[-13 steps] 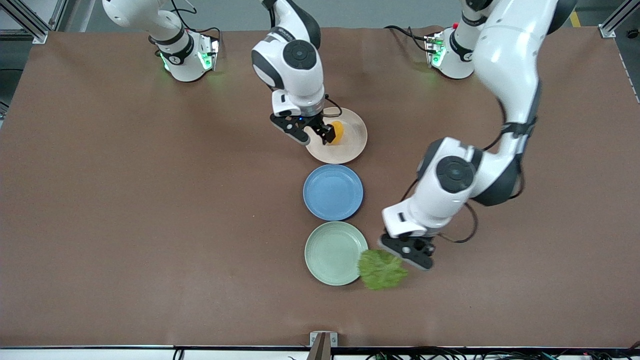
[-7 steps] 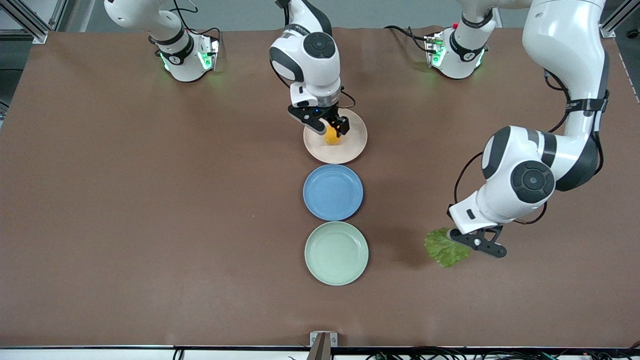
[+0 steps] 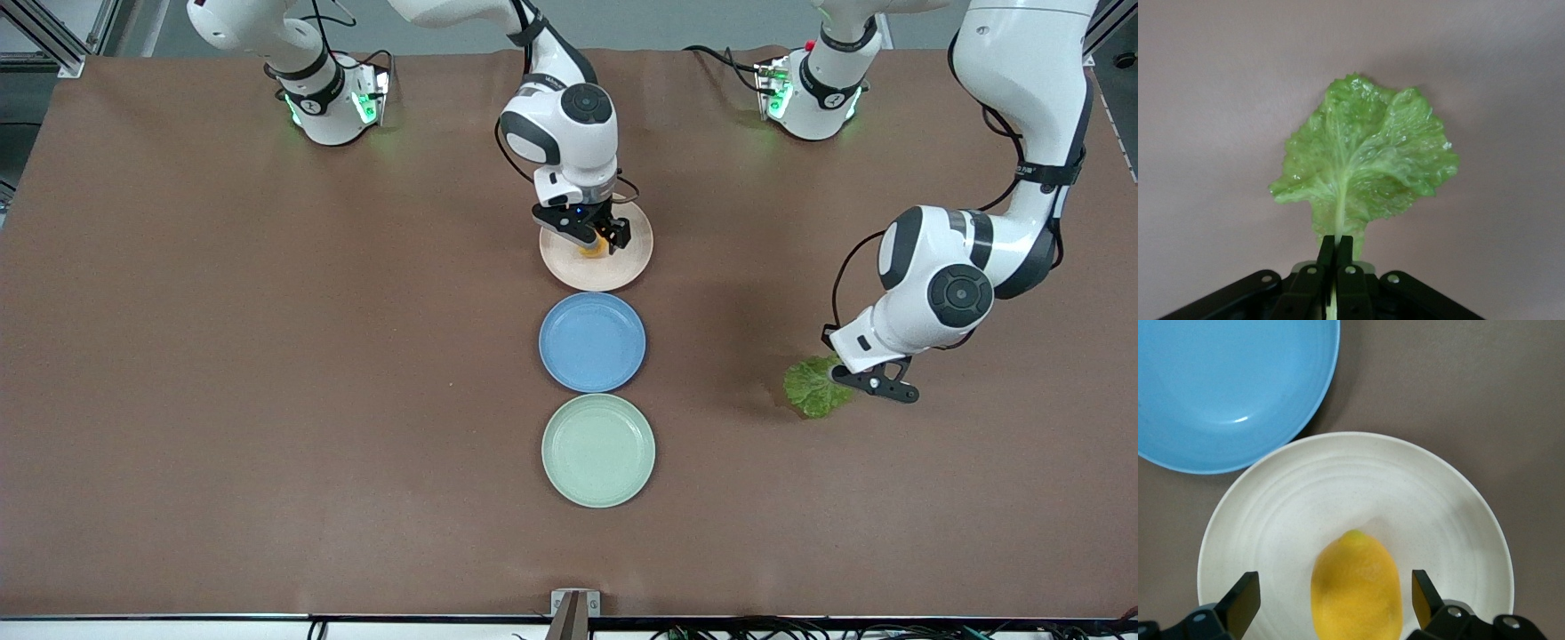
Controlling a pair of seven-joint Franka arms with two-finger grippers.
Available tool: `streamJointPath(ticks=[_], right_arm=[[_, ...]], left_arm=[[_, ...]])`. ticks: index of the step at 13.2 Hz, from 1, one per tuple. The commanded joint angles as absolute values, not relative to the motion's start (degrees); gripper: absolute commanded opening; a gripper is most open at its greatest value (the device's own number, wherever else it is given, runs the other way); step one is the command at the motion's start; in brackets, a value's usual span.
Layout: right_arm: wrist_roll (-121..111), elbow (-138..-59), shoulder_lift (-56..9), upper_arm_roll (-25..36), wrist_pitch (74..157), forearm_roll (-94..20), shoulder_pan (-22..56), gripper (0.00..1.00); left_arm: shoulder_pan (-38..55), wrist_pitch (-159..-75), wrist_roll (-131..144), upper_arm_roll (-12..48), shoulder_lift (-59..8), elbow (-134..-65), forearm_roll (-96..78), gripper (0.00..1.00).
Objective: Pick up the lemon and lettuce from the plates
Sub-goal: 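Lower the lettuce onto the table while the right gripper grasps the lemon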
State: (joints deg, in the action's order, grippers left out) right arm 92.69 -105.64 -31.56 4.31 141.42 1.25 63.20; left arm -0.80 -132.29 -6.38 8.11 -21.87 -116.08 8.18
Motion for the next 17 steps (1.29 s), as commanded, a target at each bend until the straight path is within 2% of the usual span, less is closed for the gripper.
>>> streamJointPath(ticks=[1,3,4,5,6,8,11,12,14,17], right_arm=[[92.46,-105.38,-32.69,4.83,141.50,2.20,64.77,1.00],[92.46,-105.38,-33.66,4.83,141.50,2.20,64.95,0.99],[92.46,-105.29,-34.01,4.83,141.50,2.28,65.30,0.96],[92.46,-105.29,-34.10,4.83,141.50,2.29,65.30,0.93],[92.46,-105.29,-34.10,4.83,141.59,2.29,65.30,0.89],[92.73,-104.94,-34.19,4.83,141.50,2.29,65.30,0.72],[92.55,-104.33,-34.19,4.83,141.16,2.29,64.95,0.07],[92.20,-104.15,-34.10,4.83,140.89,2.29,64.69,0.00],[88.80,-104.15,-32.88,5.10,140.02,2.29,62.59,0.00],[74.76,-104.85,-26.65,5.10,133.25,2.29,54.61,0.00]], left_arm=[[-0.88,-135.97,-4.83,8.96,-17.93,-123.13,9.49,0.01],[-0.88,-136.32,-4.83,8.96,-18.63,-123.66,9.49,0.03],[-0.88,-136.32,-4.66,8.96,-19.15,-123.49,9.49,0.14],[-0.88,-136.32,-4.48,8.96,-19.33,-123.23,9.41,0.46],[-0.88,-136.58,-3.70,8.96,-19.16,-123.14,9.40,0.99],[-0.62,-136.06,1.90,9.05,-18.46,-121.22,9.40,1.00],[-0.53,-135.35,6.05,9.14,-16.18,-117.61,9.40,1.00],[-0.79,-135.35,6.41,9.05,-15.21,-116.64,9.40,1.00],[-0.88,-131.34,5.72,8.88,-14.07,-112.17,9.40,1.00],[-0.88,-117.05,4.92,8.96,-14.32,-99.55,9.41,1.00]])
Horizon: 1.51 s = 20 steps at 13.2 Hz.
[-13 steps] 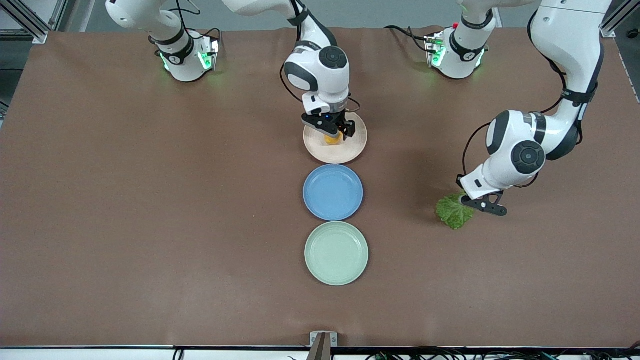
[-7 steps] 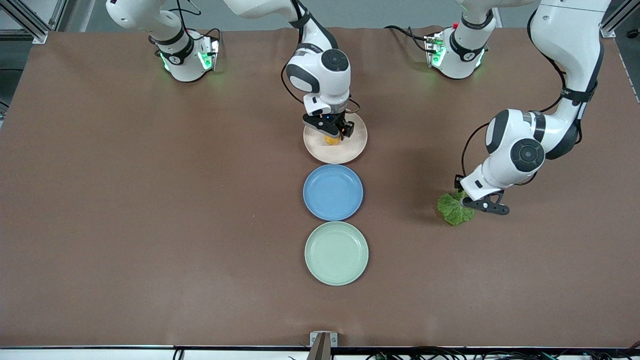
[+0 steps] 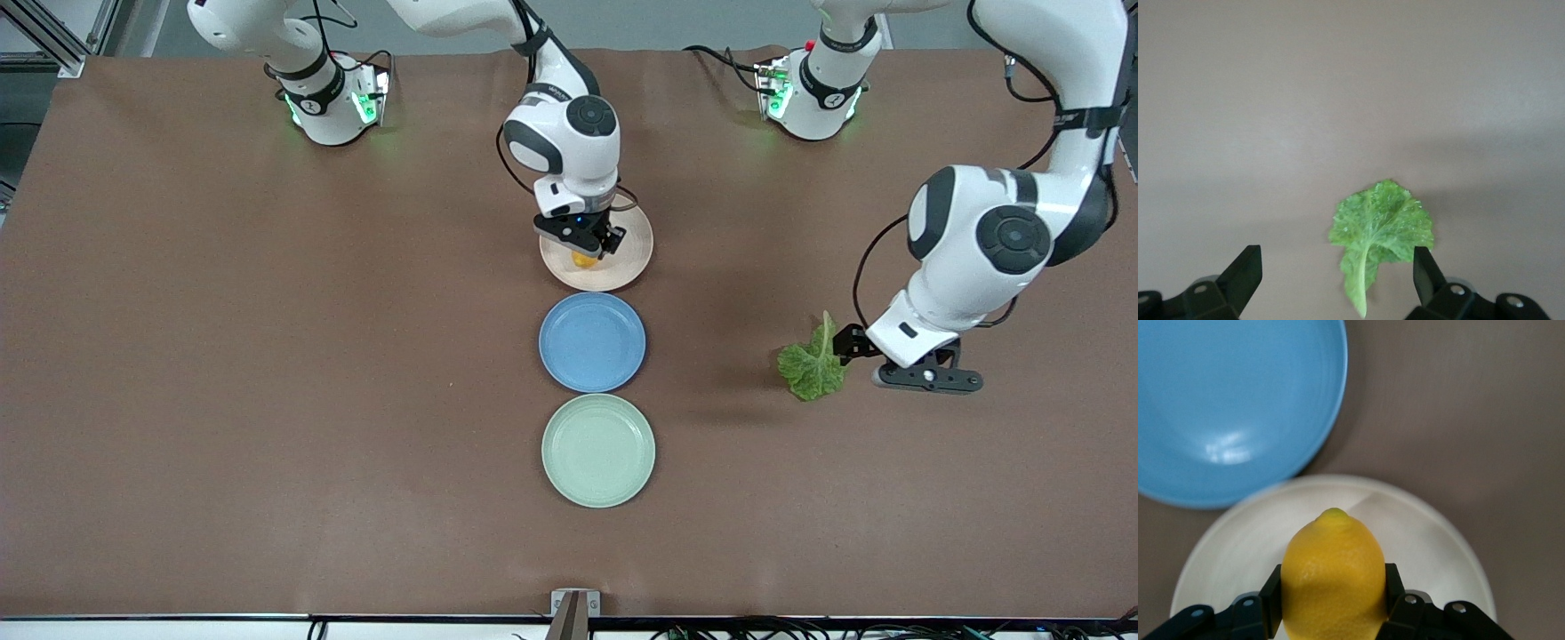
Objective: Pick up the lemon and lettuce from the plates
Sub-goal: 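Carry the lemon off the cream plate while the left gripper withdraws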
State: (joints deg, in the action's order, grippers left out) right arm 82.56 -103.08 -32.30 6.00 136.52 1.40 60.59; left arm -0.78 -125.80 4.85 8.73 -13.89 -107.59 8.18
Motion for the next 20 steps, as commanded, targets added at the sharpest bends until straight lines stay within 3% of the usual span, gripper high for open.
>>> streamJointPath(ticks=[1,5,7,11,15,20], right_arm=[[69.40,-105.72,-24.89,5.10,132.29,2.29,51.45,0.00],[44.10,-112.22,-18.91,5.10,132.36,2.29,35.99,0.00],[32.41,-113.20,-18.72,5.10,132.45,2.29,27.64,0.00],[13.31,-113.38,-19.42,4.83,132.98,1.32,14.35,0.00],[6.87,-114.69,-21.61,4.83,134.56,-2.44,11.34,0.00],[-1.57,-119.35,-23.02,4.92,140.44,-6.94,10.81,0.00]], left_arm=[[-0.88,-111.94,5.01,8.96,-14.67,-94.53,9.14,1.00],[-0.97,-97.24,5.01,9.14,-12.67,-83.08,8.61,1.00],[-0.88,-90.55,4.84,9.23,-9.07,-81.92,8.09,1.00],[-0.70,-85.17,4.66,8.35,-2.66,-83.57,5.20,1.00],[0.79,-85.34,4.05,3.97,3.77,-91.31,1.32,1.00],[-0.17,-85.08,1.93,3.78,3.87,-90.97,0.09,1.00]])
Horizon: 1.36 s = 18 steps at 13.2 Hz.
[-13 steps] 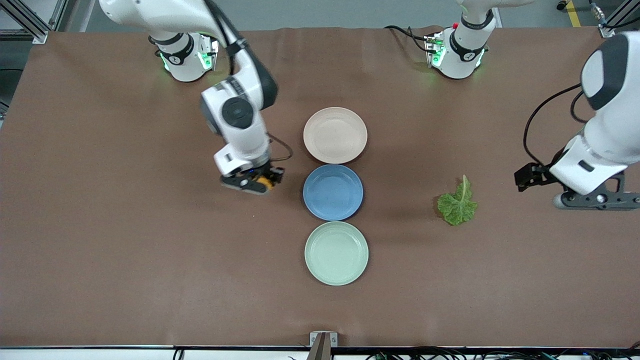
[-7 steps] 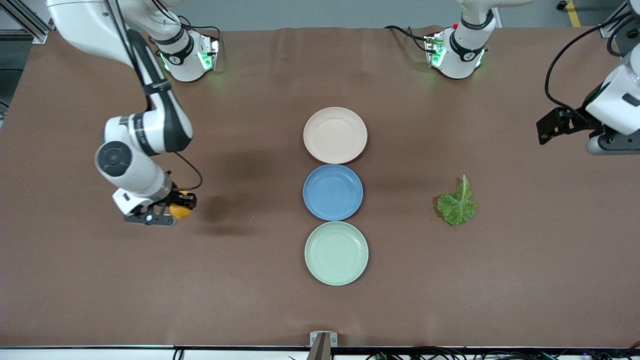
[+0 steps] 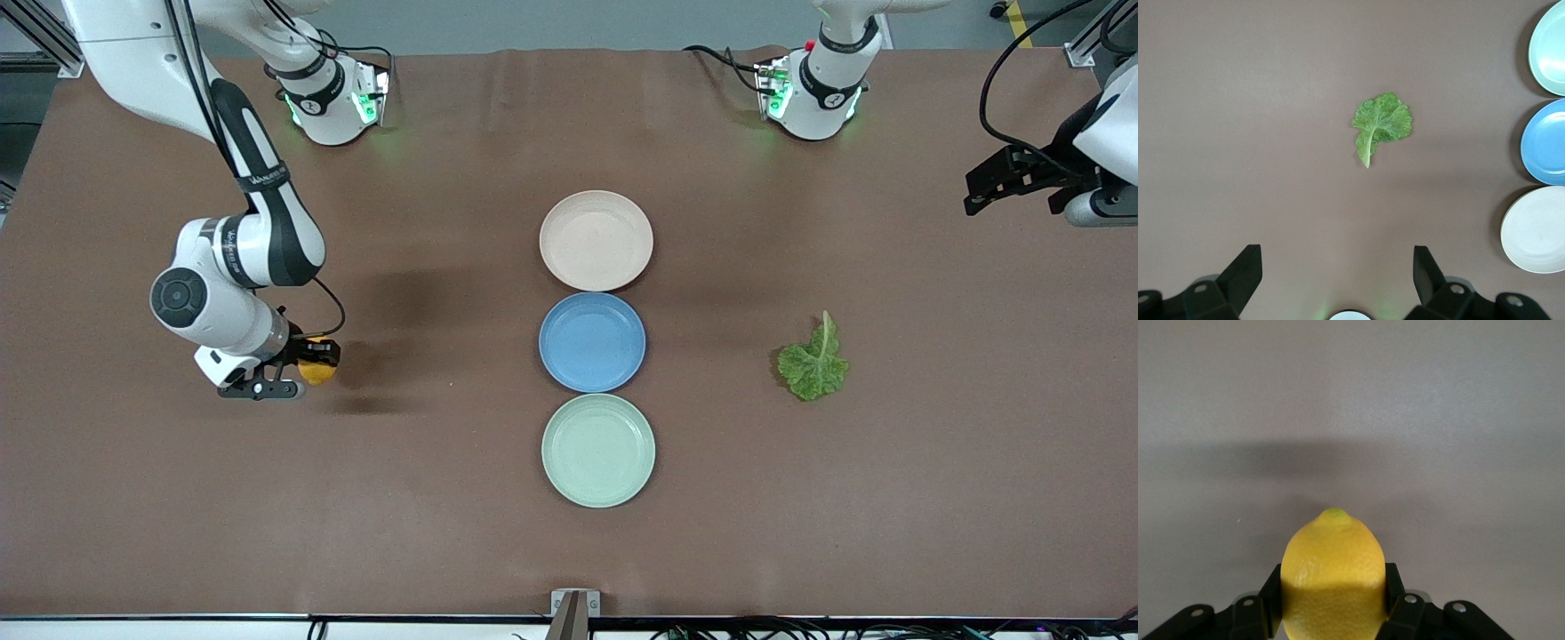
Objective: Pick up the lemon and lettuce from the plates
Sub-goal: 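Lower the lemon onto the table with the right gripper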
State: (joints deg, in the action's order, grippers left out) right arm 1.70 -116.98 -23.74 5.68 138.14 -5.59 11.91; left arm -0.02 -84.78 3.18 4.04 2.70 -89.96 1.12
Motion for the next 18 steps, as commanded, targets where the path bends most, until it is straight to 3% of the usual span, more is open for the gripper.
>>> streamJointPath(ticks=[1,10,12,13,14,15,18], right_arm=[[-2.10,-119.53,-23.64,4.92,141.49,-6.94,10.11,0.00],[-4.66,-120.06,-26.28,4.83,145.20,-6.94,8.61,0.01],[-4.57,-120.06,-26.19,4.83,145.20,-7.03,8.61,0.05],[-4.48,-119.97,-26.19,4.92,145.11,-7.03,8.61,0.29],[-4.48,-119.97,-26.19,4.92,145.02,-7.03,8.53,0.86],[-4.48,-119.88,-26.19,4.92,144.93,-7.03,8.35,1.00],[-4.39,-118.22,-25.58,4.92,143.36,-7.03,8.79,1.00]], left_arm=[[-0.26,-85.08,1.93,3.78,3.78,-90.88,0.09,1.00],[-0.09,-85.17,1.93,3.96,3.17,-90.18,0.09,1.00],[0.00,-85.25,1.76,3.96,2.12,-89.12,0.09,1.00],[0.00,-85.51,1.41,3.96,1.85,-89.12,-0.09,1.00],[0.00,-85.69,1.41,3.96,1.85,-89.12,-0.09,1.00],[0.00,-85.87,1.32,3.96,1.76,-89.03,0.00,1.00],[0.00,-87.96,1.14,3.96,1.58,-89.12,0.00,1.00]])
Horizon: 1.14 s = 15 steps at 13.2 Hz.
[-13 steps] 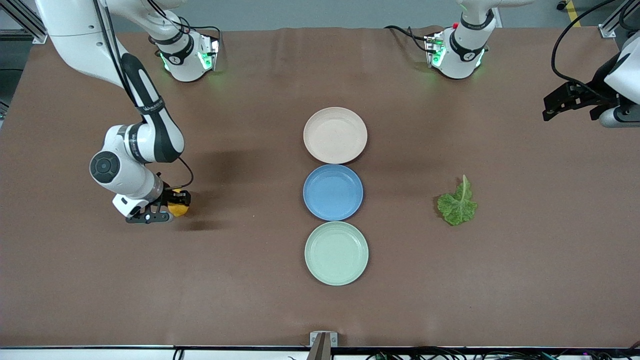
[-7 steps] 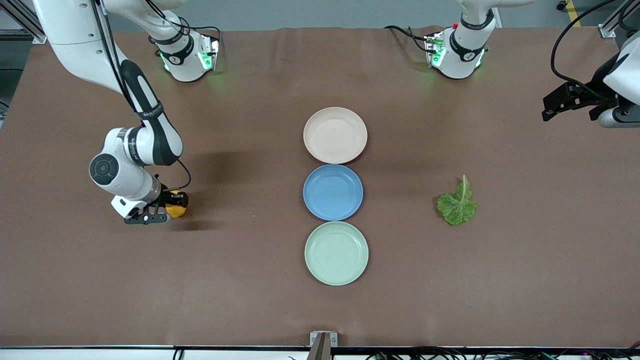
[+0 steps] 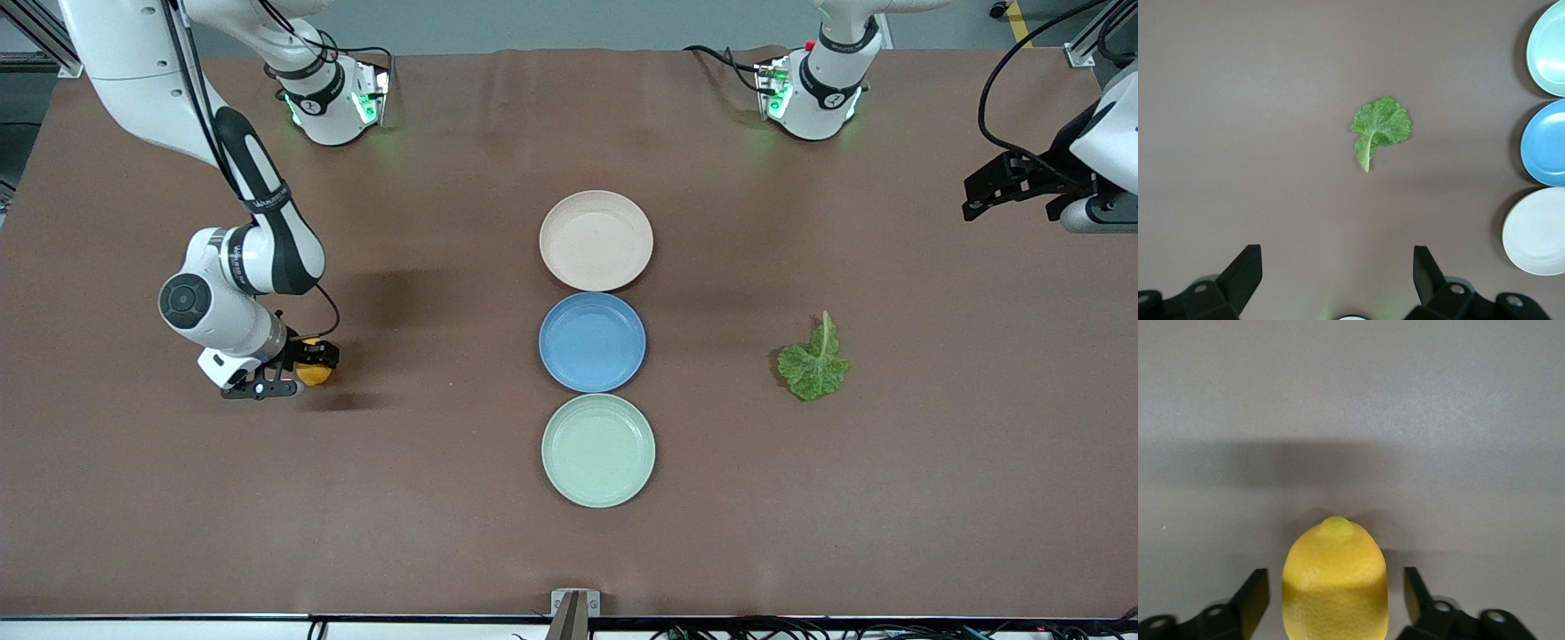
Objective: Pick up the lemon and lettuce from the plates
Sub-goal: 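Open the right gripper and raise it away from the lemon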
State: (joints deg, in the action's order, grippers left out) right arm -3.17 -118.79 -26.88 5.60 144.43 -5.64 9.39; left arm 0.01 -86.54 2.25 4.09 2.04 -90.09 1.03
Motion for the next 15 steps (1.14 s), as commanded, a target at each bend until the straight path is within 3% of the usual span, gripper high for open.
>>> streamJointPath(ticks=[1,10,15], right_arm=[[-4.39,-116.39,-25.05,4.92,140.48,-7.03,8.79,1.00],[-4.30,-99.07,-16.36,9.13,108.32,-2.38,7.12,1.00],[-4.40,-86.06,-16.08,9.93,90.99,-0.79,5.54,1.00]], left_arm=[[0.09,-88.76,1.14,3.96,0.89,-89.03,0.09,1.00],[0.70,-88.86,1.23,4.75,0.79,-88.95,0.00,1.00],[0.70,-88.86,1.23,4.75,0.88,-89.03,0.00,1.00]])
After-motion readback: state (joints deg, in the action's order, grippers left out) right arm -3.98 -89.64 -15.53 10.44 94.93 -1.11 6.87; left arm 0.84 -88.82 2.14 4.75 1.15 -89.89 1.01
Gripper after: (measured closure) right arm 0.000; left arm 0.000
